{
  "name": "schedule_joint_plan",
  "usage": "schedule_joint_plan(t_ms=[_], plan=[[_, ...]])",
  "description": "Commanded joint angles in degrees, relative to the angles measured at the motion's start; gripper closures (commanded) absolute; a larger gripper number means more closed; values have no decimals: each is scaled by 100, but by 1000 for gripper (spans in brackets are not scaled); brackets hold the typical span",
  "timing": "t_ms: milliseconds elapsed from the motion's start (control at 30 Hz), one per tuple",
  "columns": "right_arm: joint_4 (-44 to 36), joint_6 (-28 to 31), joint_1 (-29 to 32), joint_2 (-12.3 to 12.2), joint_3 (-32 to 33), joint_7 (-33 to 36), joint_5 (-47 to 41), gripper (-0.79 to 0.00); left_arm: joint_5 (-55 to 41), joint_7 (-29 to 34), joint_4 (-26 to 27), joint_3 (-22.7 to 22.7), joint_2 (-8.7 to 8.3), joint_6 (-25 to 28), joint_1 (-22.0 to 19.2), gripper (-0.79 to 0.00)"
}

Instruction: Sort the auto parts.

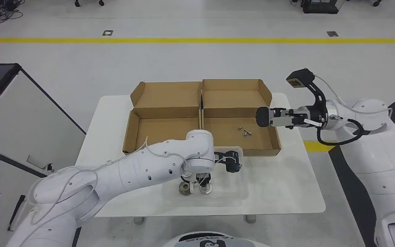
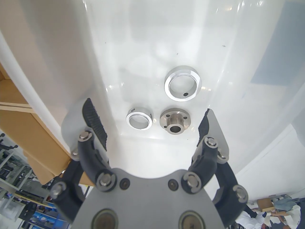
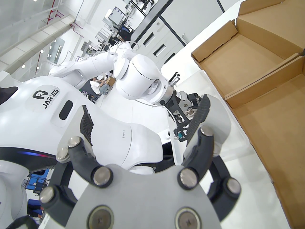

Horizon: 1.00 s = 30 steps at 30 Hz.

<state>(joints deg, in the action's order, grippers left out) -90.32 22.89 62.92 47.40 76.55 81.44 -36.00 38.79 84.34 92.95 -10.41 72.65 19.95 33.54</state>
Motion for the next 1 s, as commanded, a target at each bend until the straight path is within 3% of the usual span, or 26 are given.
schedule_joint_plan(t_ms=[0,67,100,233,333,500,967], plan=[[0,0,0,0,0,0,0,-785,-77,-54,-63,67,43,54,-41,-785],[0,0,0,0,0,0,0,-785,-75,-52,-124,67,84,52,-39,-779],[0,0,0,0,0,0,0,-785,-71,-63,-144,67,103,63,-29,-702],[0,0,0,0,0,0,0,-785,-2,-80,-230,67,163,80,23,-594],[0,0,0,0,0,0,0,-785,66,-109,-288,67,198,109,78,-428],[0,0,0,0,0,0,0,-785,141,-144,-355,67,250,145,189,-376],[0,0,0,0,0,0,0,-785,176,-174,-313,67,230,176,300,-354]])
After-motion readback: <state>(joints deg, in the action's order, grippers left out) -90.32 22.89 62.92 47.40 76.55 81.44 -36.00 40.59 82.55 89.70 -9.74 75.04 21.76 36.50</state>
